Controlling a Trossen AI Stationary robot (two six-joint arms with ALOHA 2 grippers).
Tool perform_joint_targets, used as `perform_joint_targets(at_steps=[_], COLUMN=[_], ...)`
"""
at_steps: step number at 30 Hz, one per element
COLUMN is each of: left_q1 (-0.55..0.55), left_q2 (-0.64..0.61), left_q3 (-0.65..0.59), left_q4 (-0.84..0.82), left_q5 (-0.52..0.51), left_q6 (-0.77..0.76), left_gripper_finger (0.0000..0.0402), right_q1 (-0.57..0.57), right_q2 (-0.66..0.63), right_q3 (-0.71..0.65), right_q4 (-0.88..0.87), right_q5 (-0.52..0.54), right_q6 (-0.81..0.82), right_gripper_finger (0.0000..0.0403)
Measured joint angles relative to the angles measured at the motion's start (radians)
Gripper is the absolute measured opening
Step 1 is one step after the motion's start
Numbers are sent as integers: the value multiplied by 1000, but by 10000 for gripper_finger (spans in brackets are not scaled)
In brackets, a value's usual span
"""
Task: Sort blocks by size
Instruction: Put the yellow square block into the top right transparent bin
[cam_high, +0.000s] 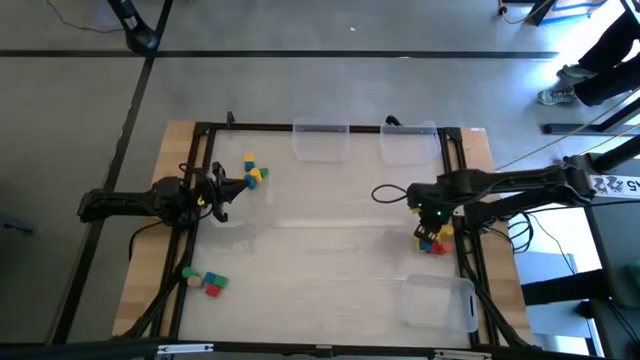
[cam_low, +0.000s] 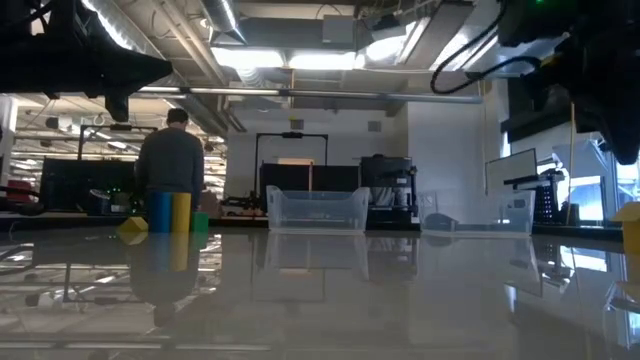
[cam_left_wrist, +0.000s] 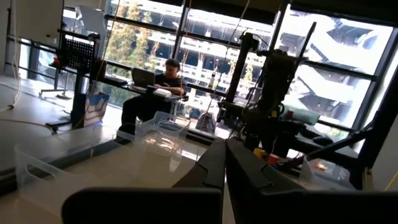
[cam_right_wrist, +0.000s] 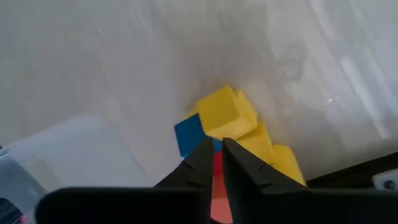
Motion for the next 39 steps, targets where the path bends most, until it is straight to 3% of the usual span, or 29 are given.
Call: perform_joint_targets(at_steps=[4,10,15,26,33,39], left_q1=[0,0,0,0,0,0], left_q2=[0,0,0,0,0,0], left_q3=[0,0,0,0,0,0], left_q4=[2,1,2,1,1,1], left_q5=[0,0,0,0,-3,-3], left_q6=[-4,-5,6,55,55,56], left_gripper_finger=[0,0,0,0,0,0], right_q1=[0,0,28,159,163,163], right_q2=[36,64,75,137,280,305], right_q3=[0,-33,-89,-147,-149,-135], right_q4=[-16,-35,-30,36,25,24], right_q5=[-32,21,5,75,83,102], right_q6=[17,2,-66,-127,-225,-254], right_gripper_finger=[89,170,208,208,192,188])
